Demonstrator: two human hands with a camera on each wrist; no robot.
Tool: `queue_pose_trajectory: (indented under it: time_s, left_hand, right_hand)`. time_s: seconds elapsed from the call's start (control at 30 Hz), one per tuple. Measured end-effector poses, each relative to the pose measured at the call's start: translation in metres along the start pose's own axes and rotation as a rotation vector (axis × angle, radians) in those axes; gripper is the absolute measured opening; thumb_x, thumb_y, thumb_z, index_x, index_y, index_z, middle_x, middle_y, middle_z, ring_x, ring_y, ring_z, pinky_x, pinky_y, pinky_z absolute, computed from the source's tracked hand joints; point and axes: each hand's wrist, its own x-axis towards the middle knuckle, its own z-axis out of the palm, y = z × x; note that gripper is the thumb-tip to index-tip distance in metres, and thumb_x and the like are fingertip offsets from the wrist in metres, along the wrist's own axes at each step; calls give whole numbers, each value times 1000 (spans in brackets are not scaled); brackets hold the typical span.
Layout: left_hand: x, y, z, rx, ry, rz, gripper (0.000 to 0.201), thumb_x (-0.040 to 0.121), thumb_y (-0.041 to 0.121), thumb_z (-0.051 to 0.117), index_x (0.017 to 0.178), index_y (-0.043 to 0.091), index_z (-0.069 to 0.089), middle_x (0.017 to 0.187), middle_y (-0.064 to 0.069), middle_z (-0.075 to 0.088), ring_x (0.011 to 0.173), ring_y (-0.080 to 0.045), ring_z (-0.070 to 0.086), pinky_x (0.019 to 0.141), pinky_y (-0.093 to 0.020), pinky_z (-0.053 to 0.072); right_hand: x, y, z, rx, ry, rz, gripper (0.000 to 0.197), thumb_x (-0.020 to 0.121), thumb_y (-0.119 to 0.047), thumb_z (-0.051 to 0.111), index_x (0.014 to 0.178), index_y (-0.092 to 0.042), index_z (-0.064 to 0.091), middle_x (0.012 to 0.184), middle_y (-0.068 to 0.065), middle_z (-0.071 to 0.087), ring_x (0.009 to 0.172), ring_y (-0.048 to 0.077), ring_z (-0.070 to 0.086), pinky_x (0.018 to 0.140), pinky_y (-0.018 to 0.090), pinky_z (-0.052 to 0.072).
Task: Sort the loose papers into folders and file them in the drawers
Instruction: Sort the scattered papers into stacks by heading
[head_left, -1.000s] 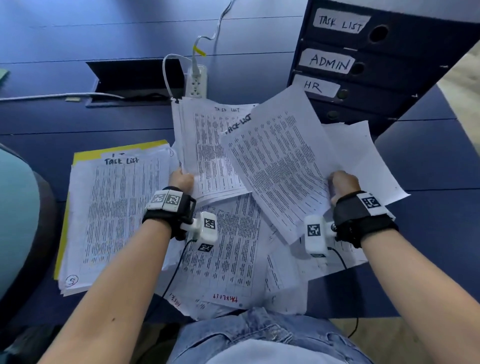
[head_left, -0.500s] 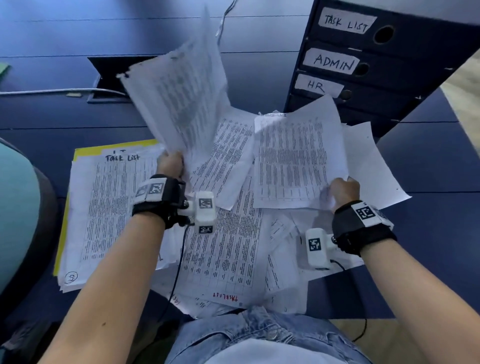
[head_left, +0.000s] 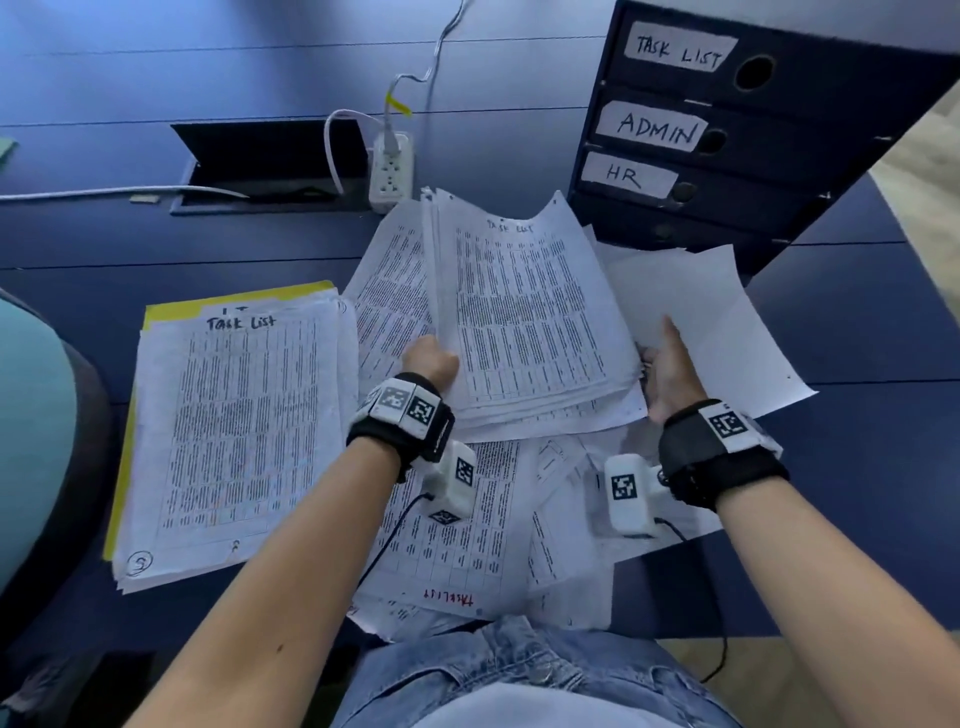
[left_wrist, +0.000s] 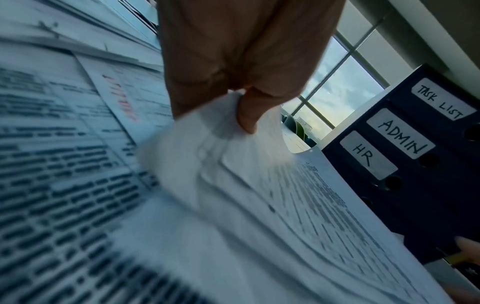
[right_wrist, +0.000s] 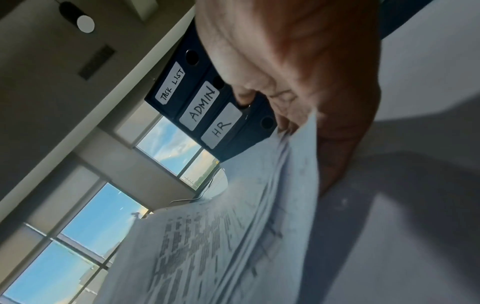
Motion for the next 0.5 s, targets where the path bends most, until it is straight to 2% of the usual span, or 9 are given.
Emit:
queue_pose_trajectory:
  time_s: [0.07, 0.13, 0.17, 0.23, 0.3, 0.33, 0.37, 0.43, 0.5]
  left_hand:
    - [-4, -1, 0, 35, -75, 36, 30, 96, 10, 43, 121, -3, 52, 120, -21, 57, 110, -31, 56, 90, -33, 44]
    - [-9, -2, 0, 40, -114, 64, 31, 97, 9, 42, 125, -1, 48, 120, -18, 56, 102, -25, 54, 85, -30, 42]
    - [-13, -1, -1, 14, -111, 100, 36, 96, 6, 42, 131, 1, 42, 122, -13, 54, 105, -21, 52, 87, -29, 41]
    - [-18, 2, -4, -92, -54, 180, 58, 91, -6, 41, 145, 7, 21, 124, 0, 44, 116, -15, 45, 92, -21, 40]
    - [-22, 9, -14, -247, 63, 240, 73, 88, -12, 36, 149, 11, 5, 126, 6, 41, 110, -10, 47, 80, -4, 42]
    - [-25, 14, -20, -328, 138, 261, 74, 87, -12, 35, 149, 12, 2, 129, 4, 42, 109, -9, 49, 82, -4, 44]
    - [-30, 22, -27, -393, 223, 311, 74, 86, -12, 34, 148, 11, 2, 134, -1, 41, 112, -10, 49, 90, -11, 45]
    - [-35, 34, -41, -492, 365, 452, 66, 82, -15, 34, 140, 9, 13, 134, -5, 39, 109, -11, 51, 93, -22, 46]
    - [-34, 39, -52, -584, 426, 479, 74, 82, -13, 41, 143, 12, 8, 141, -8, 34, 120, -19, 46, 103, -29, 40]
  right_hand:
    - [-2, -8, -3, -144, -33, -23, 40, 93, -43, 47, 114, -12, 61, 113, 11, 64, 99, 25, 61, 87, 40, 49]
    - [-4, -11, -1, -371, -69, -123, 27, 90, -13, 52, 115, -6, 60, 119, 10, 60, 102, 26, 58, 96, 47, 46]
    - [-2, -10, 0, -451, -81, -199, 29, 89, -1, 48, 115, -2, 59, 114, 10, 61, 98, 26, 59, 93, 46, 48]
    - [-11, -14, 7, -542, -108, -375, 31, 86, 9, 46, 112, -1, 59, 107, 12, 63, 95, 27, 61, 88, 42, 51]
    - [-23, -22, 15, -516, -101, -539, 29, 85, 11, 46, 104, -8, 58, 102, 11, 64, 93, 23, 61, 85, 38, 51]
    - [-30, -27, 19, -472, -91, -591, 28, 86, 11, 46, 102, -9, 57, 100, 10, 63, 90, 23, 60, 82, 36, 50]
    - [-33, -31, 22, -410, -82, -646, 27, 86, 10, 46, 101, -9, 57, 100, 11, 63, 90, 23, 60, 80, 35, 50]
    - [-47, -42, 31, -309, -70, -750, 31, 87, 10, 48, 106, -14, 55, 105, 9, 63, 96, 21, 61, 85, 31, 51]
    - [-57, -48, 38, -244, -77, -830, 37, 86, 9, 51, 114, -16, 50, 109, 4, 60, 102, 15, 58, 89, 27, 50]
